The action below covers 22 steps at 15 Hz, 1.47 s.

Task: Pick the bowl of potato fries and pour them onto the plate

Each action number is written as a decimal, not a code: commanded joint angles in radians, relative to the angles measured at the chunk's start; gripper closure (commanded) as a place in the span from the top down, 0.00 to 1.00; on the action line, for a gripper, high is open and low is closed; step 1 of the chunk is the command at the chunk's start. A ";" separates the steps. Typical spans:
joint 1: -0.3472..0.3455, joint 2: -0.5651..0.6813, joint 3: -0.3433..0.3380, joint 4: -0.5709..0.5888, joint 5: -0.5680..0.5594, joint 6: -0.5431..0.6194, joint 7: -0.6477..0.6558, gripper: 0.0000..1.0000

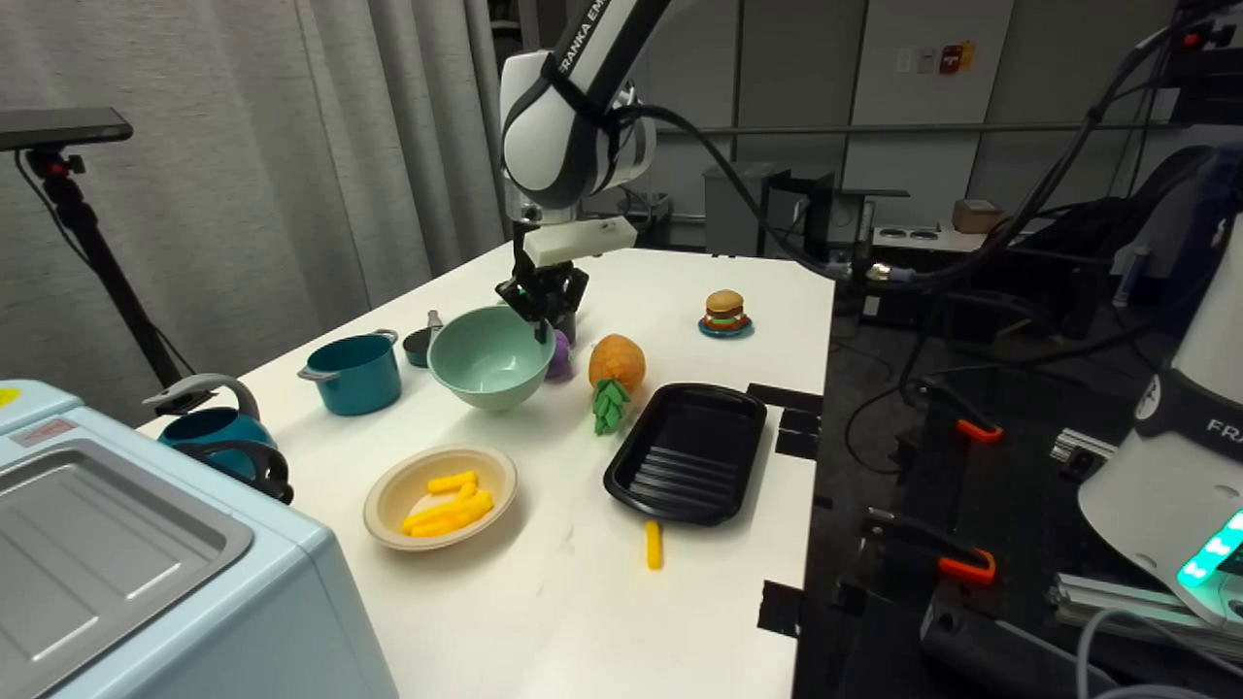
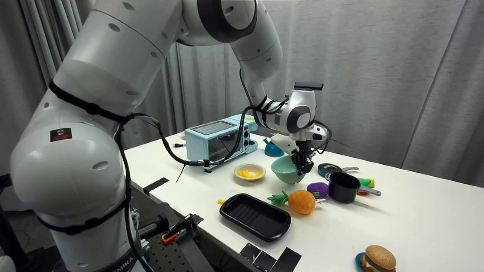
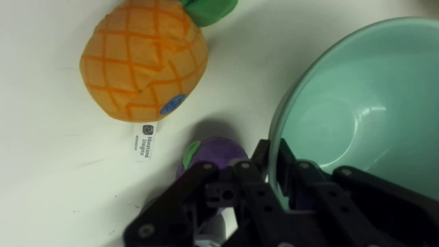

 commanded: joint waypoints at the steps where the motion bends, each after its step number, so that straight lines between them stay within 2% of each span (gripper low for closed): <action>1: 0.028 0.018 -0.023 0.040 0.047 -0.037 -0.039 0.02; 11: 0.015 0.020 0.002 0.057 0.126 -0.128 -0.080 0.02; 19: 0.033 0.021 -0.024 0.076 0.098 -0.192 -0.075 0.02; 20: 0.048 0.069 -0.024 0.075 0.098 -0.151 -0.056 0.02; 22: 0.067 0.090 -0.025 0.075 0.089 -0.138 -0.050 0.02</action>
